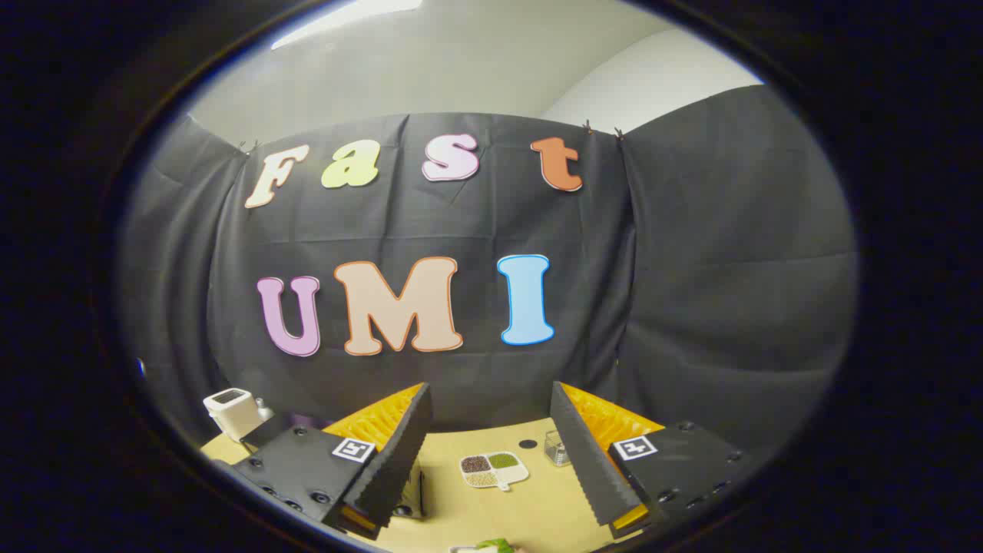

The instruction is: Open the toaster oven, put the food inside, and close the toaster oven door.

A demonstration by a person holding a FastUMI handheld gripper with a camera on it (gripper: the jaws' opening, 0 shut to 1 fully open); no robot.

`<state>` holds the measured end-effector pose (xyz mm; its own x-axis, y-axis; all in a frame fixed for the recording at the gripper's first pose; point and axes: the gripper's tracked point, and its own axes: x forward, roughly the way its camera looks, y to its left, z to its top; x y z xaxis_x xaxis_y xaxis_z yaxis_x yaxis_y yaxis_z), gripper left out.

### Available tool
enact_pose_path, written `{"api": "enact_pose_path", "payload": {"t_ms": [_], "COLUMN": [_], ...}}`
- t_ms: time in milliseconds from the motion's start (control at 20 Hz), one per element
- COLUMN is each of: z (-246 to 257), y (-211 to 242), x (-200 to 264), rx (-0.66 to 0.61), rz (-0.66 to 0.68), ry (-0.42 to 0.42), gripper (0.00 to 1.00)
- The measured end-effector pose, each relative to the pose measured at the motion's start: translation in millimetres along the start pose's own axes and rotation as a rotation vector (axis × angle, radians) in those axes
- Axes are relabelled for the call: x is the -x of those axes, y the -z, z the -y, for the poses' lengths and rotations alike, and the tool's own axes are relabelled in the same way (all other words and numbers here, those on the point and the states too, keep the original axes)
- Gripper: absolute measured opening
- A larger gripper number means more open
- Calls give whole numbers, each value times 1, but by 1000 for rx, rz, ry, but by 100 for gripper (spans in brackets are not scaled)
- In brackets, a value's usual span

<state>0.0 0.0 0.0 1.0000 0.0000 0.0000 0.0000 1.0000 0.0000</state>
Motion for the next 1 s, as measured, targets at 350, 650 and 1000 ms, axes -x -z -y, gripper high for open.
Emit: {"api": "enact_pose_path", "payload": {"t_ms": [350, 650, 1000], "z": [-18, -38, -85], "y": [6, 18, 55], "x": [5, 12, 19], "rx": [-15, -42, -93], "rz": [-21, -30, -64], "ry": [-8, -13, -52], "gripper": [96, 96, 96]}}
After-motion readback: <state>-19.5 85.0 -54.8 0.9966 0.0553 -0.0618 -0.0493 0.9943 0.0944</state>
